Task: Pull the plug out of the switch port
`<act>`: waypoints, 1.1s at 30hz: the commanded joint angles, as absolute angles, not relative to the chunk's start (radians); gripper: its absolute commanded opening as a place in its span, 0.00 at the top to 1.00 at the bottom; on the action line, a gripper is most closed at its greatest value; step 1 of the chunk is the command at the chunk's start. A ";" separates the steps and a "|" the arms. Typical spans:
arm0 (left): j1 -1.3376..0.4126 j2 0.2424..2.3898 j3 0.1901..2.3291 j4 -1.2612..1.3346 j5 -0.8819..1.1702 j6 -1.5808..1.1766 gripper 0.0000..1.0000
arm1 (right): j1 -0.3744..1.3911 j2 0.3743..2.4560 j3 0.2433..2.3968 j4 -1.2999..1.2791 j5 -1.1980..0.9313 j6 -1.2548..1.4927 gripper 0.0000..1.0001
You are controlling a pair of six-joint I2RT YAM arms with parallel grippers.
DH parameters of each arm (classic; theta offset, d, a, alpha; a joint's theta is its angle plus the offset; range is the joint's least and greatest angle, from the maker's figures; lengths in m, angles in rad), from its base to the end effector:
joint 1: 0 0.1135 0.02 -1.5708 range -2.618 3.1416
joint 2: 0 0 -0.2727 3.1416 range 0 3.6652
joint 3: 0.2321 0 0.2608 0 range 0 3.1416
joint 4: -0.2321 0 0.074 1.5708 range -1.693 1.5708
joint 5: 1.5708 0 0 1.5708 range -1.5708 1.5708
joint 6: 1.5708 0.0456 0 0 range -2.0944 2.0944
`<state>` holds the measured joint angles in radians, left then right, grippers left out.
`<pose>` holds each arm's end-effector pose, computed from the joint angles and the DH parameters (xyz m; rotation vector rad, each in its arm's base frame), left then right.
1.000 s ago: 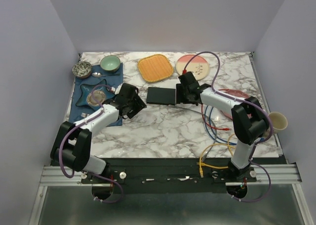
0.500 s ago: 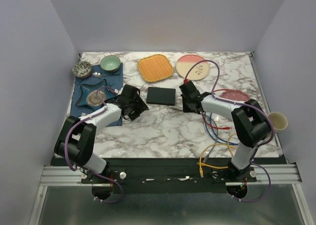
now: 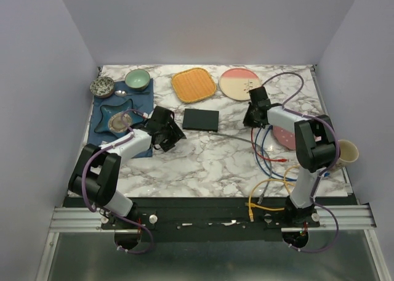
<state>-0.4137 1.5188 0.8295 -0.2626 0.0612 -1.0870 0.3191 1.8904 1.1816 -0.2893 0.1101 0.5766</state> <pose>0.2820 -0.1268 0.1734 -0.8532 2.5168 -0.6389 0.3833 0.1214 0.1524 0.3716 2.5453 0.2002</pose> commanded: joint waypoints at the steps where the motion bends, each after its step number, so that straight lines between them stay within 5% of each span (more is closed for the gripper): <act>1: -0.390 1.512 0.845 -0.275 0.074 -1.092 0.28 | 0.278 1.870 1.094 -0.289 0.065 0.641 0.99; 7: -0.327 1.563 0.949 -0.317 0.017 -1.117 0.28 | 0.360 1.811 1.132 -0.236 -0.041 0.604 0.83; 21: -0.298 1.940 1.177 -0.328 0.035 -1.140 0.40 | 0.423 2.117 1.477 -0.380 -0.181 0.618 0.90; 29: -0.304 1.908 1.077 -0.235 0.120 -1.143 0.60 | 0.518 2.174 1.571 -0.397 -0.225 0.565 0.90; 33: -0.305 1.784 0.955 -0.209 0.117 -1.146 0.62 | 0.612 2.198 1.627 -0.414 -0.247 0.551 0.89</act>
